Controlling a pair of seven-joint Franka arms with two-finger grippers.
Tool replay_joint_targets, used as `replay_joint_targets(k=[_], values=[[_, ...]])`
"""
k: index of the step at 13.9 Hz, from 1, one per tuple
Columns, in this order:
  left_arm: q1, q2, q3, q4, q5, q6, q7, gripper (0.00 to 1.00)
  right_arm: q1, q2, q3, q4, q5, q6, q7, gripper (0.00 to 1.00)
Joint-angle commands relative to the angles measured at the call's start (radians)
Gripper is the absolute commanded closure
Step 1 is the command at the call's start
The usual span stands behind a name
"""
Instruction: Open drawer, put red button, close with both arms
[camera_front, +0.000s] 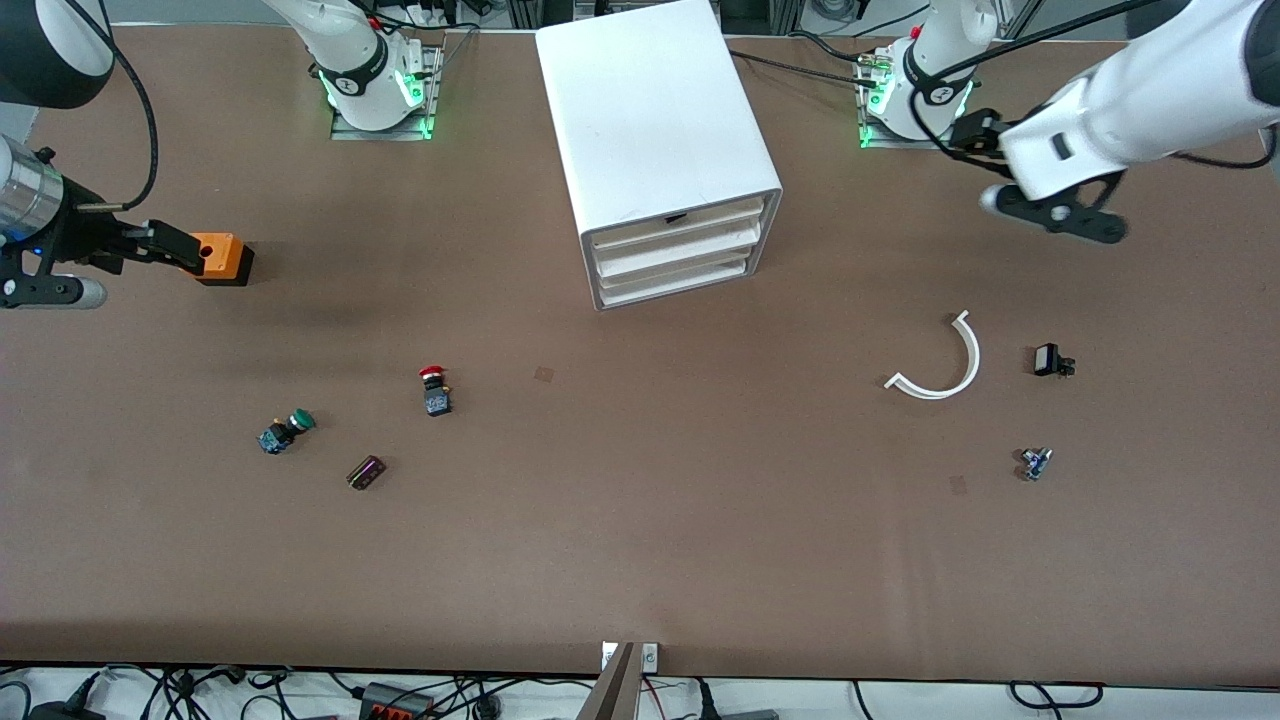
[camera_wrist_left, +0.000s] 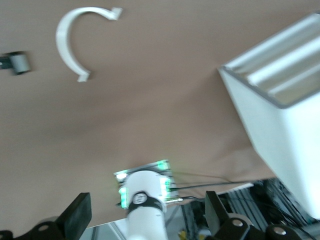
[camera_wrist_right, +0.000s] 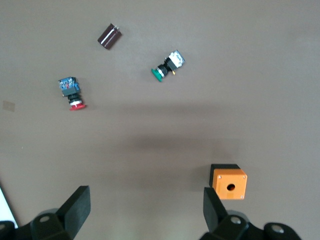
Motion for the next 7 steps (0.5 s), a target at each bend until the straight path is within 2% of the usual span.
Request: replay_joint_targets(k=[1, 3, 5, 7], values=[[0.028, 0.119, -0.006, 0.018, -0.194, 0.058, 0.03, 0.0, 0.005, 0.055, 0.01, 0.022, 0.005, 0.043, -0.002, 0.0], [0.028, 0.213, -0.006, 0.016, -0.314, 0.161, 0.097, 0.0, 0.057, 0.119, 0.012, 0.025, 0.029, 0.079, -0.008, 0.0], [0.016, 0.309, -0.007, 0.016, -0.406, 0.261, 0.193, 0.0, 0.132, 0.168, 0.01, 0.042, 0.016, 0.08, 0.002, 0.0], [0.016, 0.386, -0.007, -0.018, -0.509, 0.344, 0.354, 0.0, 0.142, 0.208, 0.01, 0.045, 0.034, 0.094, 0.005, 0.0]])
